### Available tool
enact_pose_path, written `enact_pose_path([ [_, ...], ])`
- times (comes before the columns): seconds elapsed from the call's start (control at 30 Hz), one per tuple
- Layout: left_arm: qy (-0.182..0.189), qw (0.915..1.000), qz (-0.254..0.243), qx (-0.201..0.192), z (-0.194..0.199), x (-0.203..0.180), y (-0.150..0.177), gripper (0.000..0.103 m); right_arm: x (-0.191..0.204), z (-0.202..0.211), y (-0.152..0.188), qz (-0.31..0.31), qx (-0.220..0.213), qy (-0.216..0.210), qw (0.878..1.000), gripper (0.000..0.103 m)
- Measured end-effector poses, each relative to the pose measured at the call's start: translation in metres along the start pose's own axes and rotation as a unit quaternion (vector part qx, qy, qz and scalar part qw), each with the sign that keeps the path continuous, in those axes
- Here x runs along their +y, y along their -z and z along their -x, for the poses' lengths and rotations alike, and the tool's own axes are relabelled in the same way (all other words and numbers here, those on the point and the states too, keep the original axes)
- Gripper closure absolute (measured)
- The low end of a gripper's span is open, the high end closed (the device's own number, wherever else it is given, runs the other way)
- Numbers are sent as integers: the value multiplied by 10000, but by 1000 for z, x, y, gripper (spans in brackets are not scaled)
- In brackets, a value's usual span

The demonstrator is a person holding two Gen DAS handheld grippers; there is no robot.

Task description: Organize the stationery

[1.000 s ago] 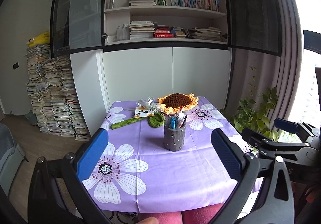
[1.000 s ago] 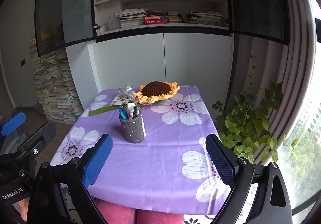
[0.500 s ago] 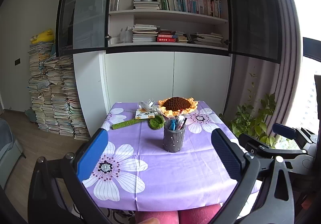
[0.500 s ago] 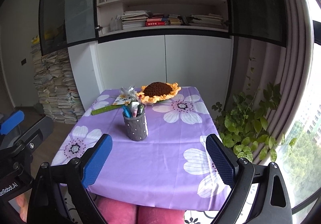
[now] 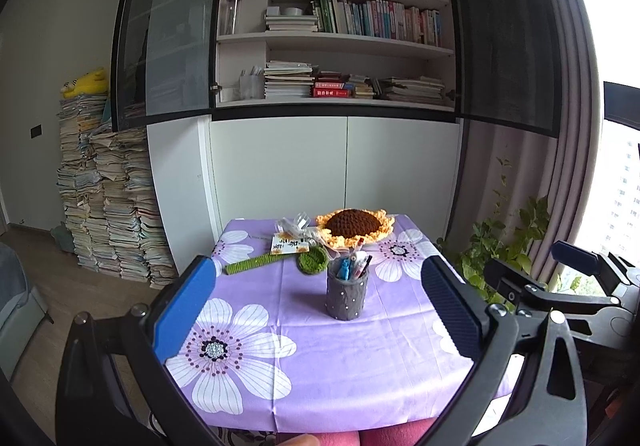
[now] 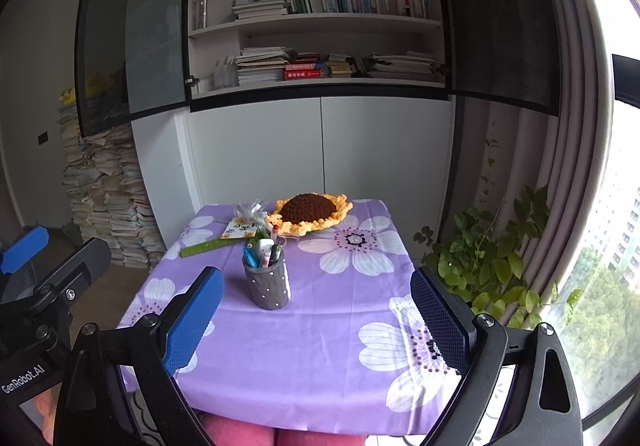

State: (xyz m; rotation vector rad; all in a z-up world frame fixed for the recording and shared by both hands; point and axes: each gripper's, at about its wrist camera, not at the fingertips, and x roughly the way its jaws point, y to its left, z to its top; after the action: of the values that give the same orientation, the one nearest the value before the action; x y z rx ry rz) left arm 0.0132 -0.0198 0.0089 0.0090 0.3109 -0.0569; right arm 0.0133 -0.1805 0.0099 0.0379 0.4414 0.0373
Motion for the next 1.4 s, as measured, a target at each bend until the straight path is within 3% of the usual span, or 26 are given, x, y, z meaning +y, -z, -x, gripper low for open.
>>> enact_pose_path([
  [0.17, -126, 9999, -41, 53, 1, 1, 3, 1, 0, 1, 5, 22, 66, 53, 10000, 8],
  [1.4, -93, 9999, -77, 47, 6, -2, 5, 1, -1, 10, 7, 10, 56, -25, 10000, 8],
])
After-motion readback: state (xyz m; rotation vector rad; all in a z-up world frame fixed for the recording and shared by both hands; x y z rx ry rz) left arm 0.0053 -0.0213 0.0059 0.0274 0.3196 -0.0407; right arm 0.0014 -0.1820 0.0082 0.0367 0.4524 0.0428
